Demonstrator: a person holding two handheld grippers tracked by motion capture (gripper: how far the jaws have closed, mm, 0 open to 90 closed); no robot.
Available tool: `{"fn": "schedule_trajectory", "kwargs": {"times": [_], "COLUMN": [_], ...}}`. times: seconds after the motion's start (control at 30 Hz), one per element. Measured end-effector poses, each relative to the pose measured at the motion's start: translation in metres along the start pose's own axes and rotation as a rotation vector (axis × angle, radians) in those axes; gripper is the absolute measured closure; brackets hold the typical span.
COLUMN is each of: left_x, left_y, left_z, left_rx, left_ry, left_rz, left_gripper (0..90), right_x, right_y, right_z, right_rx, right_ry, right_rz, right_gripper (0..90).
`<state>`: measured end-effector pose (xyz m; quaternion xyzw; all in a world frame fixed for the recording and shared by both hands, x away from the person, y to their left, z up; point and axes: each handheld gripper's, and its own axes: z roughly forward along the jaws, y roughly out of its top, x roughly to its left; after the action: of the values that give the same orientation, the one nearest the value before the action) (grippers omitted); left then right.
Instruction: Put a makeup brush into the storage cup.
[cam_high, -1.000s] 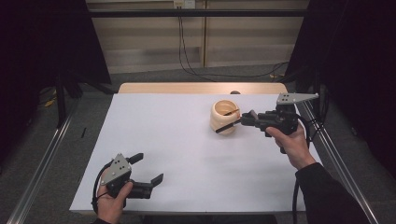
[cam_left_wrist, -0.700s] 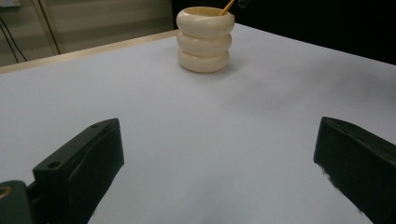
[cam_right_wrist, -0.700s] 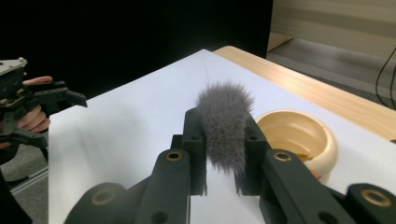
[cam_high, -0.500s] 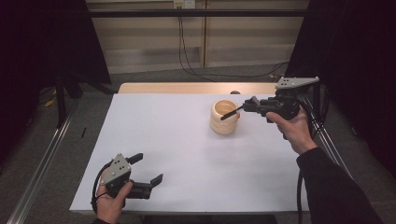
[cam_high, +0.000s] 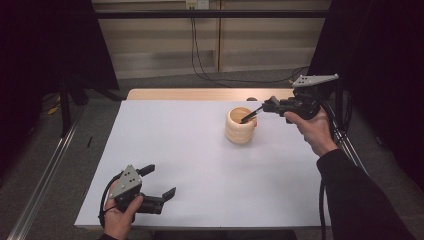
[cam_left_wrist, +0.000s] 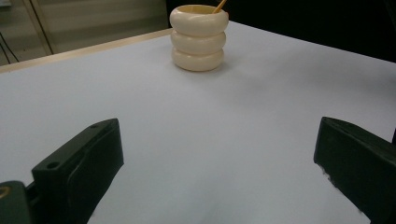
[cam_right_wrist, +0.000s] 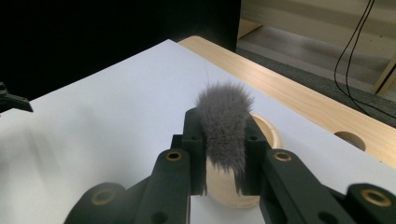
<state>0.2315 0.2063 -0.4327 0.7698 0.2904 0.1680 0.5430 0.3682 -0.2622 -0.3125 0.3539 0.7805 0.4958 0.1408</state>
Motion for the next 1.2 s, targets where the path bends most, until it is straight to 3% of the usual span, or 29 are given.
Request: {"fn": "schedule_trajectory", "kwargs": {"times": [0.2, 0.33, 0.47, 0.67, 0.7, 0.8, 0.87, 1.2], "left_x": [0.000, 0.002, 0.002, 0.003, 0.003, 0.003, 0.003, 0.003], "left_y": [0.000, 0.000, 0.000, 0.000, 0.001, 0.001, 0.001, 0.000], "left_z": [0.000, 0.000, -0.001, 0.000, 0.001, 0.002, 0.002, 0.001], "left_rx": [0.009, -0.005, 0.005, -0.001, 0.002, -0.002, 0.004, 0.000], "left_ry": [0.006, -0.013, 0.002, -0.003, 0.011, -0.010, 0.007, 0.011], "left_rz": [0.008, 0.002, 0.009, 0.008, 0.003, 0.008, 0.006, 0.001], "left_gripper": [1.3, 1.3, 1.3, 1.3, 1.3, 1.4, 1.4, 1.3], "right_x": [-0.003, -0.005, -0.008, -0.010, -0.009, -0.008, -0.007, -0.006], "right_y": [0.011, 0.017, 0.019, 0.015, 0.013, 0.010, 0.009, -0.006], "right_z": [0.006, 0.013, 0.019, 0.028, 0.030, 0.038, 0.043, 0.062], "right_rx": [0.040, 0.069, 0.095, 0.105, 0.106, 0.117, 0.126, 0.171], "right_ry": [-0.029, -0.041, -0.058, -0.059, -0.059, -0.055, -0.052, -0.068], "right_rz": [-0.011, -0.025, -0.020, -0.011, -0.013, -0.013, -0.016, -0.005], "right_gripper": [77.6, 77.6, 77.6, 77.6, 77.6, 77.6, 77.6, 77.6]}}
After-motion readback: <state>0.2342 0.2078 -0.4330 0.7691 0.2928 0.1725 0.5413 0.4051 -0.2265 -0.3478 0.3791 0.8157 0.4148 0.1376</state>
